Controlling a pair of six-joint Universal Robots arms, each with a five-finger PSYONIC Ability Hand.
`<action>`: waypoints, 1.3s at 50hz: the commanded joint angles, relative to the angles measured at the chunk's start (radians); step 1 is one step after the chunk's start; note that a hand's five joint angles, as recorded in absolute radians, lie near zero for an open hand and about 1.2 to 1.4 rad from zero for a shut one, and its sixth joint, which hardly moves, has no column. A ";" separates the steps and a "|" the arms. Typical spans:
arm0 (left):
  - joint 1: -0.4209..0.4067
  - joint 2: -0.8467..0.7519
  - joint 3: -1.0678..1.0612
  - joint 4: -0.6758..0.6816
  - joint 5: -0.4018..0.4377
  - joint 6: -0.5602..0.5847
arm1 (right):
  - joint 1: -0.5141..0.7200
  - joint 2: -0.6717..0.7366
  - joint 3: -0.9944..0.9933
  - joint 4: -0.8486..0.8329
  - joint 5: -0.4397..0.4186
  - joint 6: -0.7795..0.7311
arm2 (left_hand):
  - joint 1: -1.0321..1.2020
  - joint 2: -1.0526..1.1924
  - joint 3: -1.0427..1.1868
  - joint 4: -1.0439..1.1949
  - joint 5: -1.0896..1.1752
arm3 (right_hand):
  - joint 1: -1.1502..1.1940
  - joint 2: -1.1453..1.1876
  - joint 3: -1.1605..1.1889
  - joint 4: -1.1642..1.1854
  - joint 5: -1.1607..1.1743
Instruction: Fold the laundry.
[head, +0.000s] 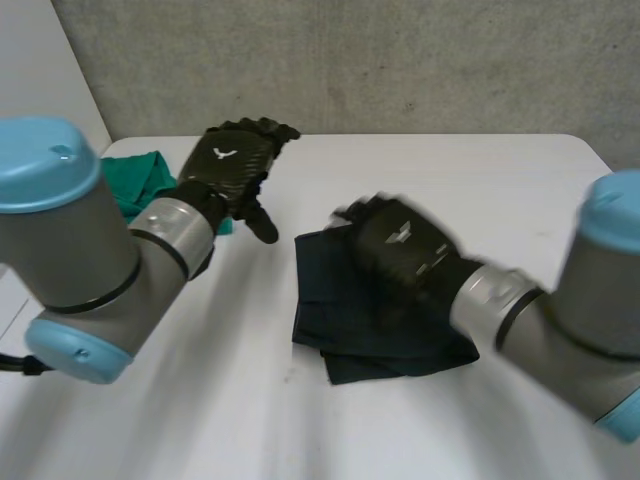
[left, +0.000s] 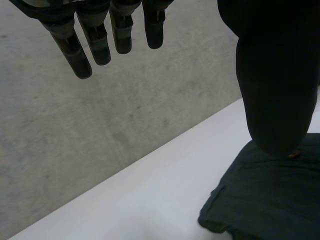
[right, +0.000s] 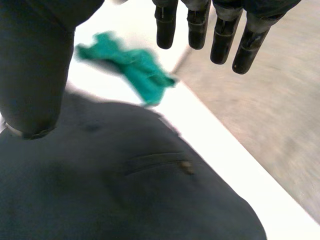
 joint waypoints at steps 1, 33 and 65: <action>-0.095 -0.161 0.137 -0.004 0.007 -0.003 | -0.112 0.001 -0.058 0.043 0.022 0.381 | -0.017 -0.025 -0.032 -0.024 -0.041 | -0.026 -0.043 -0.035 -0.058 -0.057; -0.179 -0.351 0.274 -0.214 -0.088 0.168 | -0.117 0.240 -0.190 0.197 0.262 0.099 | -0.021 -0.028 -0.036 -0.027 -0.045 | -0.026 -0.043 -0.035 -0.058 -0.057; -0.084 0.053 0.112 -0.323 0.131 0.022 | -0.215 0.073 0.217 0.016 0.209 0.521 | -0.020 -0.028 -0.035 -0.027 -0.044 | -0.026 -0.043 -0.035 -0.058 -0.057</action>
